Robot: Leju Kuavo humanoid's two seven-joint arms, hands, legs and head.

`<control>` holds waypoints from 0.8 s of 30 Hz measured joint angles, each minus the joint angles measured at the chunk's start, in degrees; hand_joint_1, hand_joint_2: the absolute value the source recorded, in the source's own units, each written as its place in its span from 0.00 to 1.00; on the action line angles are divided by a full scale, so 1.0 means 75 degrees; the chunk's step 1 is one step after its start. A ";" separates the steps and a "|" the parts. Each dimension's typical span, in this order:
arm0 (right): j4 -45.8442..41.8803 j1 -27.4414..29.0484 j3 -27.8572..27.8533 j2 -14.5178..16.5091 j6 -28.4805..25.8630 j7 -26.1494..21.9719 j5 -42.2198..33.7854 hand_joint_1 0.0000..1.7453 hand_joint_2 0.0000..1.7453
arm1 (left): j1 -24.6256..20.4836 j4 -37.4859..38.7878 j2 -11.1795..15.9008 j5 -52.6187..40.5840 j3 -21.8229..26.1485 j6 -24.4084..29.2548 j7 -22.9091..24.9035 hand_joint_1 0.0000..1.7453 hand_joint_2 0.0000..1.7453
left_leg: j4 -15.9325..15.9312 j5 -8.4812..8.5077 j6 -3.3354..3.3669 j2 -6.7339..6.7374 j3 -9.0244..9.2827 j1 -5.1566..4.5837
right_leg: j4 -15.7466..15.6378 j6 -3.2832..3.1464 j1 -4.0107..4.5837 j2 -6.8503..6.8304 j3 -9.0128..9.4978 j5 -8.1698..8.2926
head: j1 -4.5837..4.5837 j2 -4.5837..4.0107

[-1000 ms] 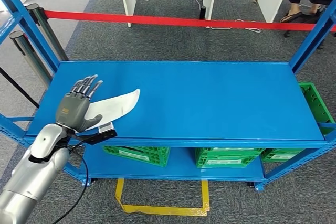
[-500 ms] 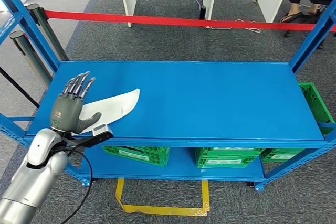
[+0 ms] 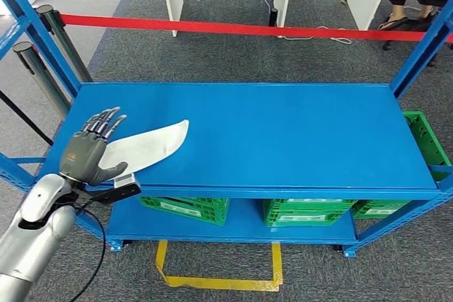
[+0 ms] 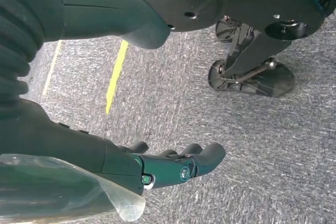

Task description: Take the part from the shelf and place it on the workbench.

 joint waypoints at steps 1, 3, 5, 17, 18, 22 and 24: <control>0.0000 0.0000 0.0011 -0.0005 0.0001 -0.0001 0.0000 0.00 1.00 | -0.0001 0.0000 0.0041 -0.0010 0.0000 -0.0036 -0.0004 0.00 1.00 | 0.0000 0.0000 0.0000 0.0000 0.0000 0.0000 | 0.0000 0.0000 0.0000 0.0000 0.0000 0.0000 | 0.0000 0.0000; 0.0000 -0.0002 0.0026 -0.0012 0.0006 -0.0007 -0.0001 0.00 1.00 | -0.0005 0.0001 0.0108 -0.0055 -0.0001 -0.0084 -0.0002 0.00 1.00 | 0.0000 0.0000 0.0000 0.0000 0.0000 0.0000 | 0.0000 0.0000 0.0000 0.0000 0.0000 0.0000 | 0.0001 0.0000; 0.0000 -0.0004 0.0031 -0.0013 0.0013 -0.0026 -0.0008 0.00 1.00 | -0.0017 0.0007 0.0165 -0.0129 -0.0007 -0.0109 0.0027 0.00 1.00 | 0.0000 0.0000 0.0000 0.0000 0.0000 0.0000 | 0.0000 0.0000 -0.0001 0.0000 0.0000 0.0000 | 0.0001 0.0000; 0.0000 -0.0012 0.0078 -0.0014 0.0099 0.0009 -0.0014 0.00 1.00 | -0.0398 0.0337 0.0221 -0.0796 -0.0229 -0.0007 0.0471 0.00 1.00 | 0.0001 0.0000 0.0000 0.0000 0.0001 -0.0001 | 0.0000 0.0000 -0.0001 0.0000 -0.0001 0.0000 | -0.0001 0.0000; 0.0000 -0.0013 0.0089 -0.0014 0.0093 0.0012 -0.0011 0.00 1.00 | -0.0432 0.0383 0.0220 -0.0851 -0.0259 0.0009 0.0508 0.00 1.00 | 0.0001 0.0000 0.0000 0.0000 0.0001 -0.0001 | 0.0000 0.0000 -0.0001 0.0001 -0.0001 0.0000 | -0.0001 0.0000; 0.0000 -0.0018 0.0133 -0.0014 0.0074 0.0024 -0.0010 0.00 1.00 | -0.0562 0.0605 0.0214 -0.1081 -0.0410 0.0070 0.0650 0.00 1.00 | 0.0001 0.0000 0.0000 0.0000 0.0001 -0.0001 | 0.0000 0.0000 -0.0001 0.0001 -0.0001 0.0000 | 0.0001 0.0000; 0.0000 -0.0022 0.0152 -0.0014 0.0072 0.0026 -0.0018 0.00 1.00 | -0.0619 0.0719 0.0213 -0.1161 -0.0492 0.0078 0.0683 0.00 1.00 | 0.0001 0.0000 0.0000 0.0000 0.0001 -0.0001 | 0.0000 0.0000 -0.0001 0.0001 -0.0001 0.0000 | 0.0000 0.0000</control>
